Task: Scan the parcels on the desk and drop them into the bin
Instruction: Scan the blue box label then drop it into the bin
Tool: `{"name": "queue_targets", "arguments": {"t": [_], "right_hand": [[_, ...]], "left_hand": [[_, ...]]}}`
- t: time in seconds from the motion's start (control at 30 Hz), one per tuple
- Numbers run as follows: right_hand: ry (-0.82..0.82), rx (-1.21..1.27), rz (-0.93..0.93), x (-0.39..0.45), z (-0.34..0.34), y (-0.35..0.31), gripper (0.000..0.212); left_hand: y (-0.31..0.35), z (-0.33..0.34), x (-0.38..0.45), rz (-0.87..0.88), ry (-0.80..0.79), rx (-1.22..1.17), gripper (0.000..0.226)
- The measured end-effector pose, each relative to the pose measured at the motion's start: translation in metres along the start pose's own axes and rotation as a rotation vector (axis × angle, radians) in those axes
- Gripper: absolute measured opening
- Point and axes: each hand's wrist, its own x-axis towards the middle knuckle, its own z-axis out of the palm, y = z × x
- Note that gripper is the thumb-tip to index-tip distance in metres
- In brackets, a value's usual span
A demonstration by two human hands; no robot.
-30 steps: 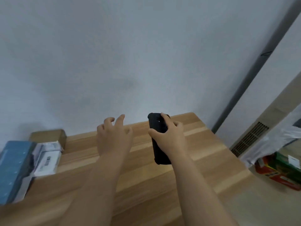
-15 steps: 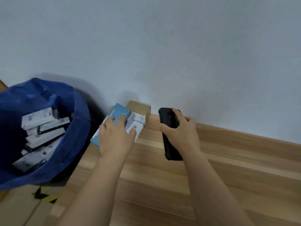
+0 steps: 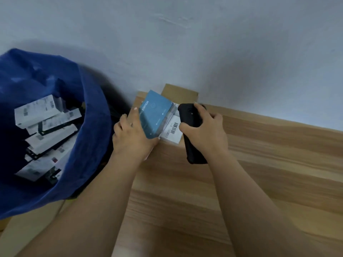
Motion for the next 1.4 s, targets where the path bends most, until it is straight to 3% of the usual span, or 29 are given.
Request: {"name": "queue_targets", "arguments": {"t": [0.2, 0.33, 0.67, 0.97, 1.03, 1.13, 1.3, 1.4], "right_hand": [[0.01, -0.024, 0.041, 0.012, 0.012, 0.017, 0.076], [0.022, 0.003, 0.055, 0.011, 0.002, 0.027, 0.075], [0.119, 0.049, 0.09, -0.028, -0.101, 0.103, 0.076], [0.05, -0.023, 0.146, -0.071, -0.179, 0.217, 0.073], [0.034, -0.011, 0.161, -0.074, -0.183, 0.23, 0.073], [0.009, -0.017, 0.155, -0.074, -0.182, 0.239, 0.073], [-0.03, 0.003, 0.148, -0.077, -0.176, 0.243, 0.074], [-0.028, 0.011, 0.144, -0.082, -0.174, 0.242, 0.074]], "left_hand": [[-0.01, 0.021, 0.021, -0.027, -0.108, -0.011, 0.122], [-0.002, 0.023, 0.012, 0.028, -0.012, 0.042, 0.12], [0.098, 0.056, -0.075, 0.141, -0.082, 0.164, 0.118], [0.176, 0.144, -0.179, -0.065, -0.321, 0.014, 0.129], [0.175, 0.149, -0.187, -0.065, -0.309, 0.018, 0.122], [0.159, 0.142, -0.184, -0.111, -0.311, -0.217, 0.109], [0.125, 0.129, -0.186, -0.111, -0.527, -0.492, 0.053], [0.132, 0.136, -0.195, -0.093, -0.479, -0.522, 0.047]]}}
